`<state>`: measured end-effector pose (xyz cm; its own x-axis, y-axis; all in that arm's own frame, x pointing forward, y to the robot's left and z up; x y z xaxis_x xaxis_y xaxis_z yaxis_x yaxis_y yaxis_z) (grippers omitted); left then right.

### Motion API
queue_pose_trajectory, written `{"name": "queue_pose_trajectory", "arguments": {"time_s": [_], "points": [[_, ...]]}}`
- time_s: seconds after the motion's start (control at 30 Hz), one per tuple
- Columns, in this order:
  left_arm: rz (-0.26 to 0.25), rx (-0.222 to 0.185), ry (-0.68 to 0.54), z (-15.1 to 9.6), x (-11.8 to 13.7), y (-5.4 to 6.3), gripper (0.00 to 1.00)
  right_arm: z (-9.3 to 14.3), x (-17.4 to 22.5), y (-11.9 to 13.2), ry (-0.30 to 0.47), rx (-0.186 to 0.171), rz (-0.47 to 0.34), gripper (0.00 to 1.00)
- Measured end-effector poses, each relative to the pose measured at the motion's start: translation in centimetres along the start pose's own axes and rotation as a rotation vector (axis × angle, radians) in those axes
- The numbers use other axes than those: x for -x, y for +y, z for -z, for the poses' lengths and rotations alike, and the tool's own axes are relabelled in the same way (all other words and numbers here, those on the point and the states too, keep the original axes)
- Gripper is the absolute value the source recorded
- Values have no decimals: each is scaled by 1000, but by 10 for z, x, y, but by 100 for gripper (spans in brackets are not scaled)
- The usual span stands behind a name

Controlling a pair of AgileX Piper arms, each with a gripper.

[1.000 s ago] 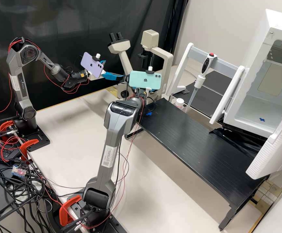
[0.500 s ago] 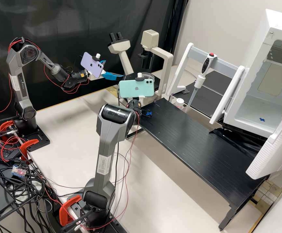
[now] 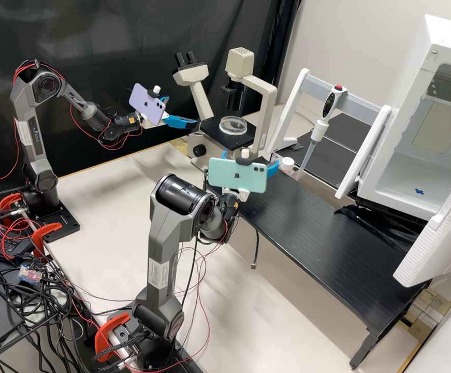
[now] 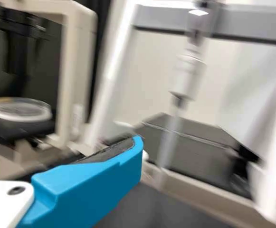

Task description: Move the petri dish to the microscope

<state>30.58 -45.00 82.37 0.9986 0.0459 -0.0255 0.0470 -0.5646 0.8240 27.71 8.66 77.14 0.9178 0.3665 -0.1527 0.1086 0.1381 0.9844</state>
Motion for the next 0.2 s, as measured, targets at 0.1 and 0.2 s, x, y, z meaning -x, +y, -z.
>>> {"name": "queue_pose_trajectory", "arguments": {"time_s": [0.1, 0.2], "points": [[0, 0, 0, 0, 0, 0, 100, -15, 19, 4, -82, -2, -10, 100], [0, 0, 0, 0, 0, 0, 100, -29, 33, 9, -142, -15, -20, 100]]}}
